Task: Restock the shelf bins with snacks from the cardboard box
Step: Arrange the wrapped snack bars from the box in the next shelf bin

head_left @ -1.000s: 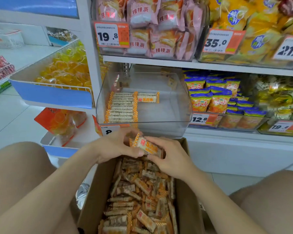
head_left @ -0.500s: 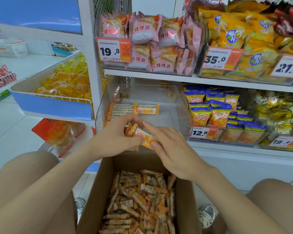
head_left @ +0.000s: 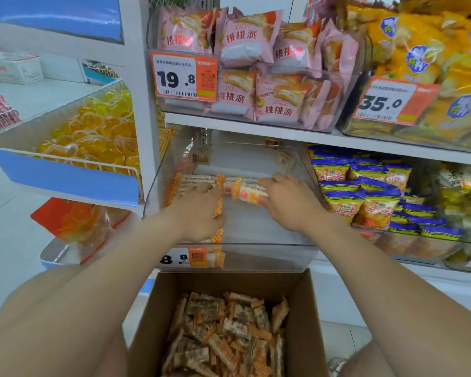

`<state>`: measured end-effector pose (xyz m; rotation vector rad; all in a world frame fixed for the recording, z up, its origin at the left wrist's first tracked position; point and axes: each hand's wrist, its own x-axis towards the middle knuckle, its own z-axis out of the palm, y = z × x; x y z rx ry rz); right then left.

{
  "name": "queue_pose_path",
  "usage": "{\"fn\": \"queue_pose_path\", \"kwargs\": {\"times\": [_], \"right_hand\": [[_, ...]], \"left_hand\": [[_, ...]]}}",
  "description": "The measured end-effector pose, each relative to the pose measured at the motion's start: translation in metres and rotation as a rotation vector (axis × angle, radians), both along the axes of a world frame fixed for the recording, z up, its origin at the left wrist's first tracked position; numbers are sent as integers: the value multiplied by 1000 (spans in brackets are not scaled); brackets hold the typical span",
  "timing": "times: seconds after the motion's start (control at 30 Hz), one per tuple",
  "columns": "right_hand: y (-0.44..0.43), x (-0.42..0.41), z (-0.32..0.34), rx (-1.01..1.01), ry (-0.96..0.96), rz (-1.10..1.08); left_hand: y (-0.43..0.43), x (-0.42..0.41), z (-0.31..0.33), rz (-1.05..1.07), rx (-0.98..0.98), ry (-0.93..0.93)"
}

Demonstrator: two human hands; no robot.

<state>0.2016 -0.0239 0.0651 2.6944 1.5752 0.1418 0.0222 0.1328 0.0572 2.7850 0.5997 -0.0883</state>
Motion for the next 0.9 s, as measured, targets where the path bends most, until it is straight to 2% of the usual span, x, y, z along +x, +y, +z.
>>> {"fn": "queue_pose_path", "kwargs": {"times": [0.13, 0.4, 0.5, 0.67, 0.9], "right_hand": [[31, 15, -23, -139, -52, -21], [68, 27, -41, -130, -137, 34], [75, 25, -47, -65, -14, -40], [80, 24, -48, 120, 343, -230], [76, 34, -45, 112, 541, -188]], "left_hand": [[11, 19, -5, 18, 6, 272], [27, 34, -12, -5, -6, 436], [30, 36, -15, -6, -8, 501], [30, 36, -14, -11, -18, 483], [32, 33, -11, -23, -18, 491]]}}
